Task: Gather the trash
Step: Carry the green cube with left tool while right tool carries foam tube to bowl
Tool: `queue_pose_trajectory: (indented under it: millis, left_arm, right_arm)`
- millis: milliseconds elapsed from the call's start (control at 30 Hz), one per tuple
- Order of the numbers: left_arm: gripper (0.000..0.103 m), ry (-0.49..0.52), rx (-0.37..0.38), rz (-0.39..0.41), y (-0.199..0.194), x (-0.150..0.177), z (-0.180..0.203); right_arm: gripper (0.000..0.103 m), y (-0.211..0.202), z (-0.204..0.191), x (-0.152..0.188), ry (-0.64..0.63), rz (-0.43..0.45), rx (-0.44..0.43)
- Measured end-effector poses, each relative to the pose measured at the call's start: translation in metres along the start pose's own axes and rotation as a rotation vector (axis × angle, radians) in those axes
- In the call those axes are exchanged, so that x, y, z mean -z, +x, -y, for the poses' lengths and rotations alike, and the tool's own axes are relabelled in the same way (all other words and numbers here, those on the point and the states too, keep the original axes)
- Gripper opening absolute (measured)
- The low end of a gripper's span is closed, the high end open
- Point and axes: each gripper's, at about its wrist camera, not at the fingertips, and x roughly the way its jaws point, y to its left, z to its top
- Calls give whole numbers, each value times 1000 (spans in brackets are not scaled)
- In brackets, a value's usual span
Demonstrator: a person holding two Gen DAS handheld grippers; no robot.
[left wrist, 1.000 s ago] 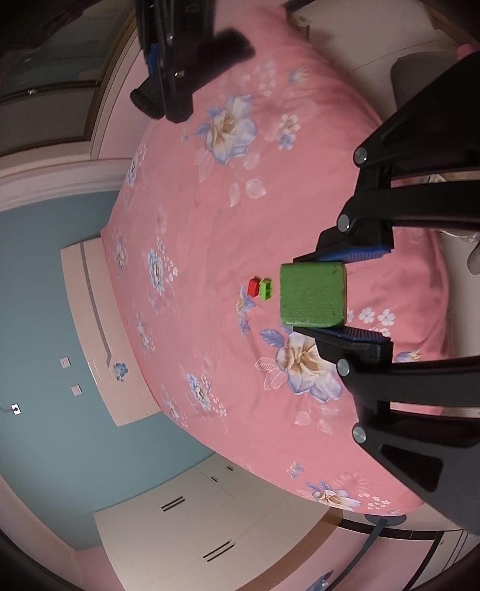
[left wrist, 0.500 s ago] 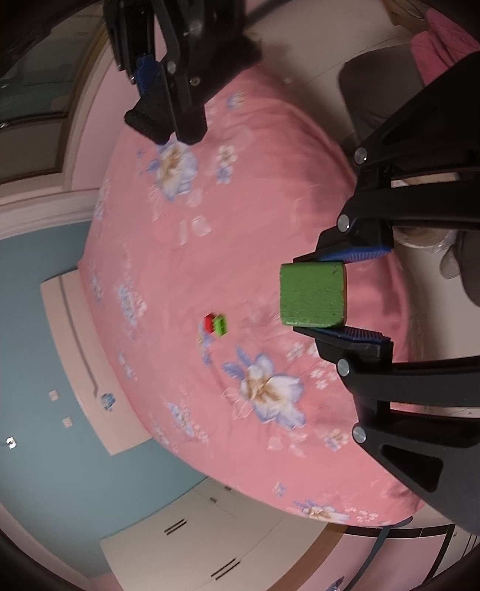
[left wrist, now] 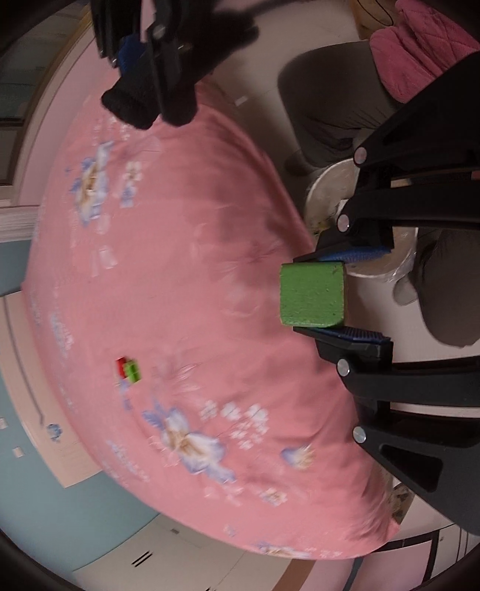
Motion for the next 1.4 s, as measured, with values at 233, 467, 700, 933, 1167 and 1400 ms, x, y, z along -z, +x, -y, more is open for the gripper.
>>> queue_pose_trajectory:
  millis: [233, 467, 700, 933, 1167, 1400]
  left_arm:
    - [32, -21, 46, -98, 43, 22, 14]
    - [32, -12, 62, -172, 77, 41, 30]
    - [32, -8, 77, -229, 109, 59, 44]
    - [32, -25, 110, -303, 148, 77, 56]
    - [32, -59, 139, -370, 182, 93, 66]
    - [32, -85, 162, -420, 207, 104, 72]
  right_arm:
    - [33, 44, 5, 33, 30, -92, -36]
    - [33, 89, 2, 62, 43, -187, -69]
    - [33, 132, 6, 86, 66, -265, -74]
    - [33, 172, 19, 109, 129, -342, -95]
    - [33, 210, 24, 132, 182, -413, -117]
    - [33, 243, 22, 150, 221, -472, -134]
